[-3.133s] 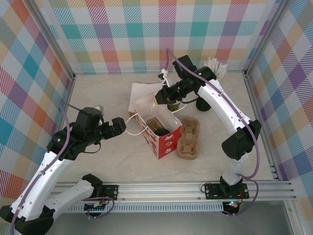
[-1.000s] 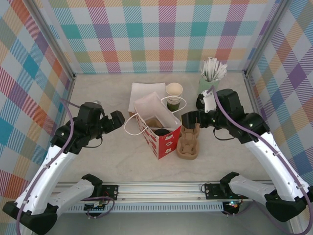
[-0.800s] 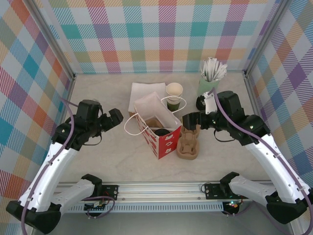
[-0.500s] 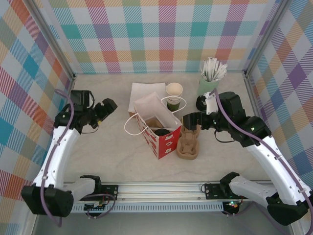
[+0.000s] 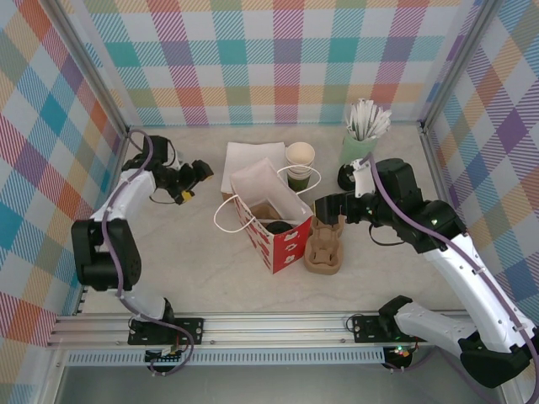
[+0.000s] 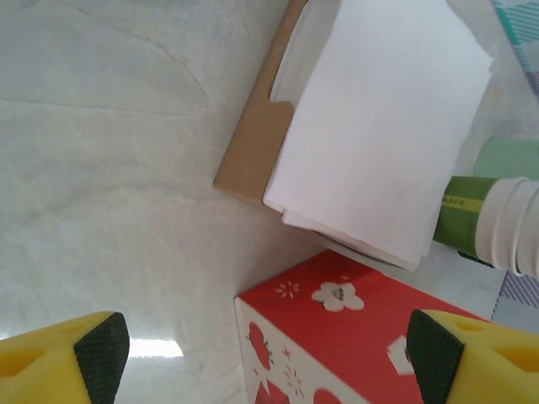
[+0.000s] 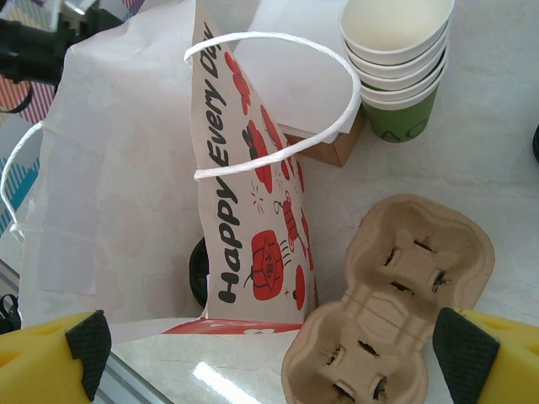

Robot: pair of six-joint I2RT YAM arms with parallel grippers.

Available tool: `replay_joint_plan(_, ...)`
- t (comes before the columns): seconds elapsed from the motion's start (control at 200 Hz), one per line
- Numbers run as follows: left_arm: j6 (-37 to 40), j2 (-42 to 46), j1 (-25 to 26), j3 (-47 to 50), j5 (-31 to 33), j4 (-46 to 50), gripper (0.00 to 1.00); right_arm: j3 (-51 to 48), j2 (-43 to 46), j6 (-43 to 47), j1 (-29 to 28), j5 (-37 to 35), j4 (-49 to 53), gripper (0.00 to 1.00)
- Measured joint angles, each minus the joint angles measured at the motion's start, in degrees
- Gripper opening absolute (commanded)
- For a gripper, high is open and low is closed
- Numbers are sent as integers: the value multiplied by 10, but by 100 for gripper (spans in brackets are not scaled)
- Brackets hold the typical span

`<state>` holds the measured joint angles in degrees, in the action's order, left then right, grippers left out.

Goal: Pack the takeout coffee

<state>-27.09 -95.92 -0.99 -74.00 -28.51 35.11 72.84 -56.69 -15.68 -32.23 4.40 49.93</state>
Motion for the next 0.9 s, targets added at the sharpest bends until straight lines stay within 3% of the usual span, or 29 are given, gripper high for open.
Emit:
replay_joint_plan(0.41,33,-178,11,-121,-54,-16,71,0,-8,0,0,-8,0,100)
replay_joint_plan(0.9,50,-228,46,-164,-87,2,54,-10,-10,0,0,-10,0,100)
